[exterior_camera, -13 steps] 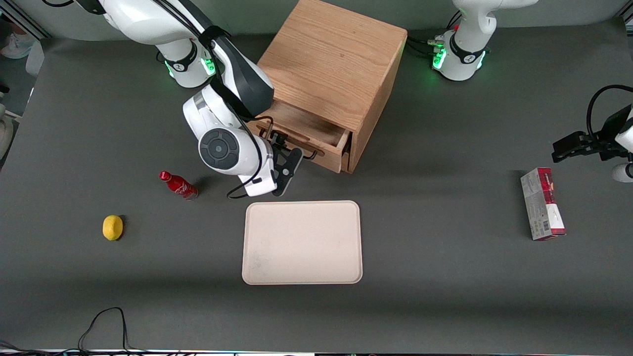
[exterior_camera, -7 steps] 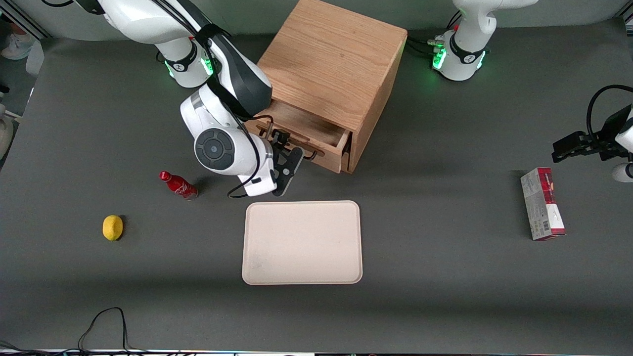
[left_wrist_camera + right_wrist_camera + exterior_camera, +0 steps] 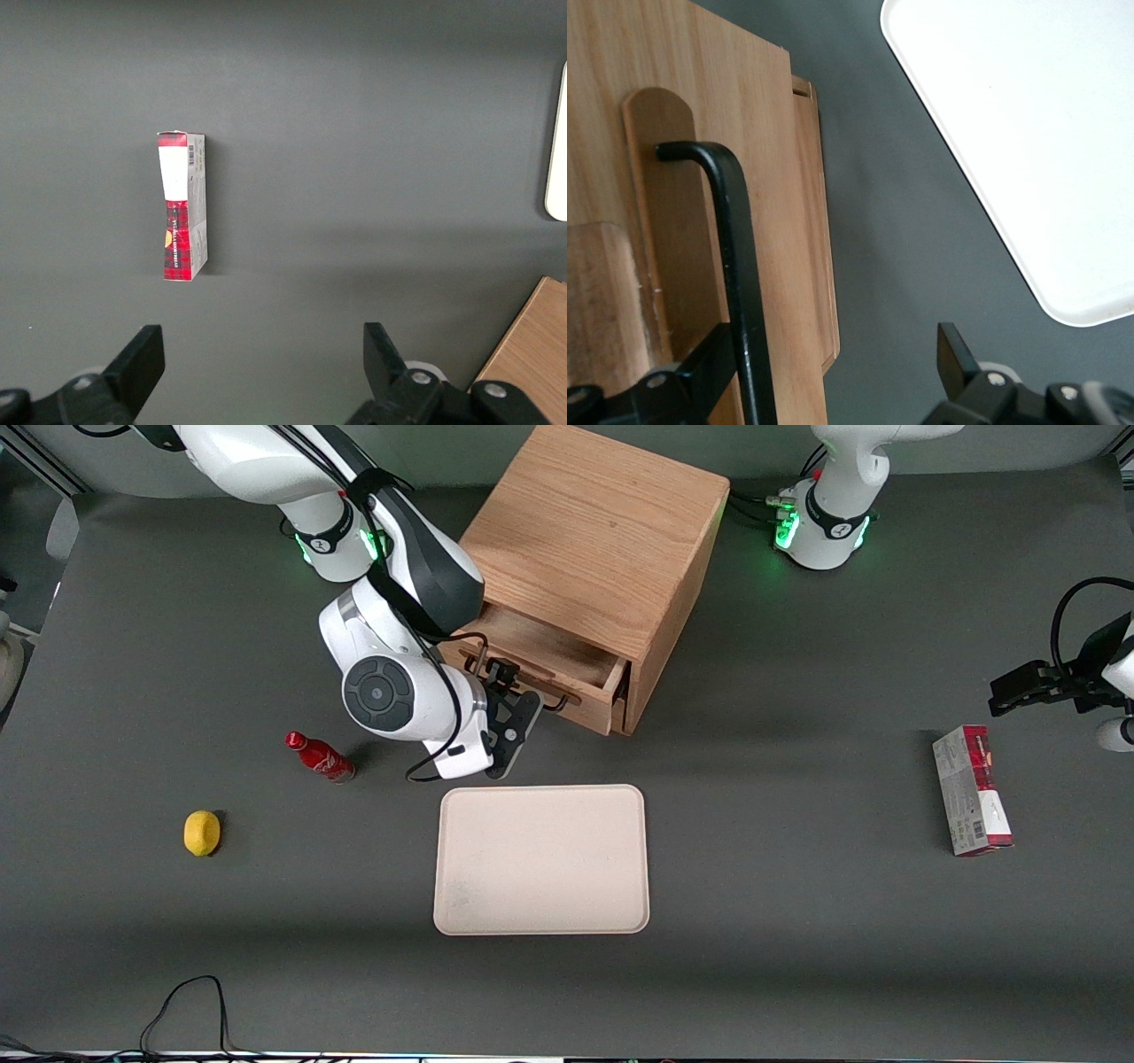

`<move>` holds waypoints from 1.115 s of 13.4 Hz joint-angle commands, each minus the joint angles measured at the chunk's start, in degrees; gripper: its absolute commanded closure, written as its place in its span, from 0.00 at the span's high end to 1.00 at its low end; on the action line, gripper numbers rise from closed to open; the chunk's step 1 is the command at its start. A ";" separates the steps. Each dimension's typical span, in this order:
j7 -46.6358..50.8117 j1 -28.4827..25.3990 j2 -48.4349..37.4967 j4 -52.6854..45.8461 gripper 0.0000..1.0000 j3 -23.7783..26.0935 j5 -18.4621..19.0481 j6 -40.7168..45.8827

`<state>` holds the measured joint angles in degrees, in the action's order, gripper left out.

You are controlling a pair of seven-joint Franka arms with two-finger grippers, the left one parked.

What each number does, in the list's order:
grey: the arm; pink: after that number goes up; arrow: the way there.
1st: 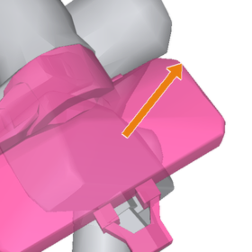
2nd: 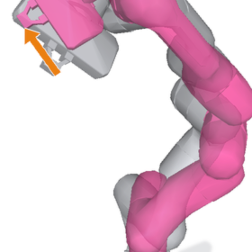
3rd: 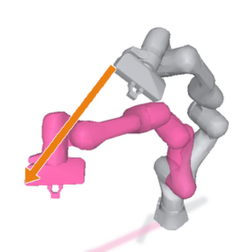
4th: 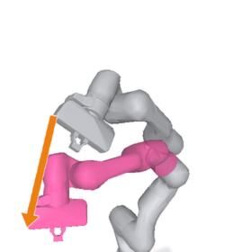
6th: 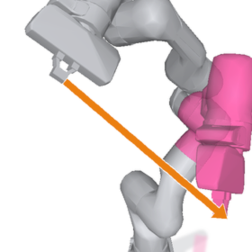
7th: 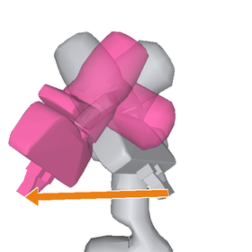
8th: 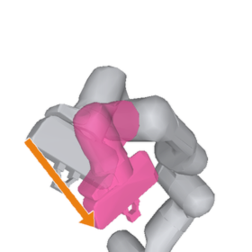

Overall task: Open upper drawer
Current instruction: 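Pull the handle with the right gripper, sliding the drawer out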

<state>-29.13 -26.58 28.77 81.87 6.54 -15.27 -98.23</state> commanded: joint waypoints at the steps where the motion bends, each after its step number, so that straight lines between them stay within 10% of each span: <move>1: -1.54 0.30 0.06 -0.92 1.00 0.05 -0.56 -0.29; 15: -1.54 0.12 1.99 -0.92 1.00 0.05 -0.56 -4.51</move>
<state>-29.29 -26.59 29.88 81.65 6.55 -15.27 -101.62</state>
